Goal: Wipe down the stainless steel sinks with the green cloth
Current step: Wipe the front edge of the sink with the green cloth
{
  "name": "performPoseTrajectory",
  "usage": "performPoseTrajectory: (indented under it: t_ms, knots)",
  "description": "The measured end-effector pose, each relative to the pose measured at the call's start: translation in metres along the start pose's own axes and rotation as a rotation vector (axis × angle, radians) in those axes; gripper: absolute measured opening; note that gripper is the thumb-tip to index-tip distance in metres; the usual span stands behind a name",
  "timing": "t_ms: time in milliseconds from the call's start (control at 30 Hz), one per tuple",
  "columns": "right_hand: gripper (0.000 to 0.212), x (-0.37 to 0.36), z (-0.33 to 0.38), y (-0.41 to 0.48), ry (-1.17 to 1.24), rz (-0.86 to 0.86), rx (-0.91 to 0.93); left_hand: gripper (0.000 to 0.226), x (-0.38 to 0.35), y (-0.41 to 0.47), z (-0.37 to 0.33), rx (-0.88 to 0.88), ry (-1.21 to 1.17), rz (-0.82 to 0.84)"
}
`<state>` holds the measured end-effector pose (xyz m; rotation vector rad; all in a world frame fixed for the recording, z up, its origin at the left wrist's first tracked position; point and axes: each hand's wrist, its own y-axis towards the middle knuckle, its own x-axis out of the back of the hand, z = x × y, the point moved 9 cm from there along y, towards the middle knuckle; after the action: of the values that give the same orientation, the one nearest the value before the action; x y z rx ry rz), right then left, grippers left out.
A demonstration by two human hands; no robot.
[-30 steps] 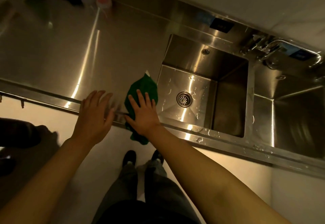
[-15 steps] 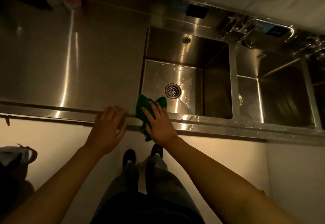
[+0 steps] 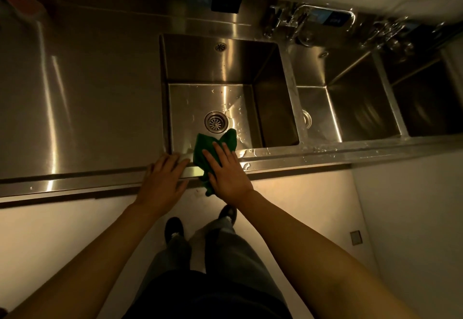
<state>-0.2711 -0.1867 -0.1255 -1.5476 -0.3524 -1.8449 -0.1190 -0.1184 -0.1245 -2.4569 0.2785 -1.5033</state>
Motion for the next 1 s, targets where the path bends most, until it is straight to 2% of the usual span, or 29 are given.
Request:
performPoseTrajectory:
  t_ms: [267,600,800,1000]
  knots:
    - [0.064,0.012,-0.044,-0.016,0.03,-0.019,0.027,0.063,-0.018,0.027,-0.025,0.047,0.071,0.018]
    - [0.064,0.037,-0.161,-0.051,0.047,-0.038,0.142,0.075,-0.052,0.075,-0.099,0.136,0.047,0.034]
    - [0.064,0.052,-0.239,-0.076,0.026,-0.058,0.22,0.077,-0.063,0.103,-0.153,0.176,0.013,-0.021]
    - [0.069,0.051,-0.283,-0.092,0.0,-0.012,0.311,0.08,-0.061,0.108,-0.165,0.226,0.005,-0.069]
